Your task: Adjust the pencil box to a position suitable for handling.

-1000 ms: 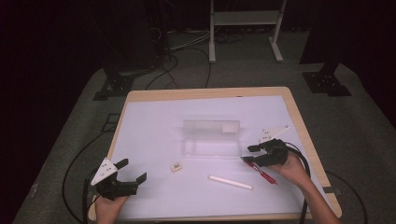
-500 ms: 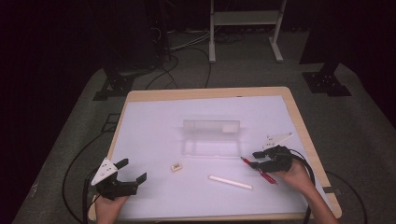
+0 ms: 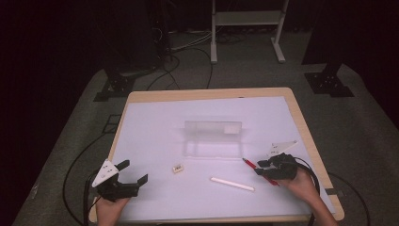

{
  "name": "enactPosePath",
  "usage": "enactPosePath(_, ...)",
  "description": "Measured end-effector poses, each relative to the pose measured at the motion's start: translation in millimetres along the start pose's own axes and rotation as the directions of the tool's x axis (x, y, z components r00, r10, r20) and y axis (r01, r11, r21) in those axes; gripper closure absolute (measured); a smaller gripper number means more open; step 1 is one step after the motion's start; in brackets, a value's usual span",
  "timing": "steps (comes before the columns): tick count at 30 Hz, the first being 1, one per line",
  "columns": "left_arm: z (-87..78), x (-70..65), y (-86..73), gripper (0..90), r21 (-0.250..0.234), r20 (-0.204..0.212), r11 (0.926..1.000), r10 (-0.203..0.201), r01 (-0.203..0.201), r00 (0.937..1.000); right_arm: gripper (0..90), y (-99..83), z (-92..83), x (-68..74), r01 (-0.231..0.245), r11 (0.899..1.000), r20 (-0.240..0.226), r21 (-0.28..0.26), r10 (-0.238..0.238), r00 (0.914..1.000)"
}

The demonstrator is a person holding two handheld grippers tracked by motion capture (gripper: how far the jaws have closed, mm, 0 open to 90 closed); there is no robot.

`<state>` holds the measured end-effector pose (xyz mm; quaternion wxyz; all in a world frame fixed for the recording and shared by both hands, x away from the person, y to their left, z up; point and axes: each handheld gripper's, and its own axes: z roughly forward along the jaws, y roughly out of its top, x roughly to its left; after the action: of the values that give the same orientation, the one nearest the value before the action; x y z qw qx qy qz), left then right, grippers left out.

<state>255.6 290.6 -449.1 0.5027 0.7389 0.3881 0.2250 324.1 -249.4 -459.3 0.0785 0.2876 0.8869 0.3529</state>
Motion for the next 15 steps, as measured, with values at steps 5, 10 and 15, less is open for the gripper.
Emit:
enactPosePath(5,-0.2,0.0,0.1,4.0,-0.001,-0.003,1.0000,-0.001,0.001,1.0000,65.5,-5.6,0.7,2.3,-0.003,1.000,0.017,0.015,0.002,0.9999)
enactPosePath(10,0.7,-0.6,0.1,4.0,0.001,0.006,1.0000,0.004,-0.004,1.0000,69.1,-11.6,-0.3,2.9,-0.017,1.000,0.023,0.012,0.016,0.9996)
enactPosePath(15,1.1,-1.2,0.2,4.0,-0.001,0.009,1.0000,0.006,-0.006,0.9999,73.0,-15.0,-2.2,3.7,-0.018,1.000,0.037,0.003,0.018,0.9991)
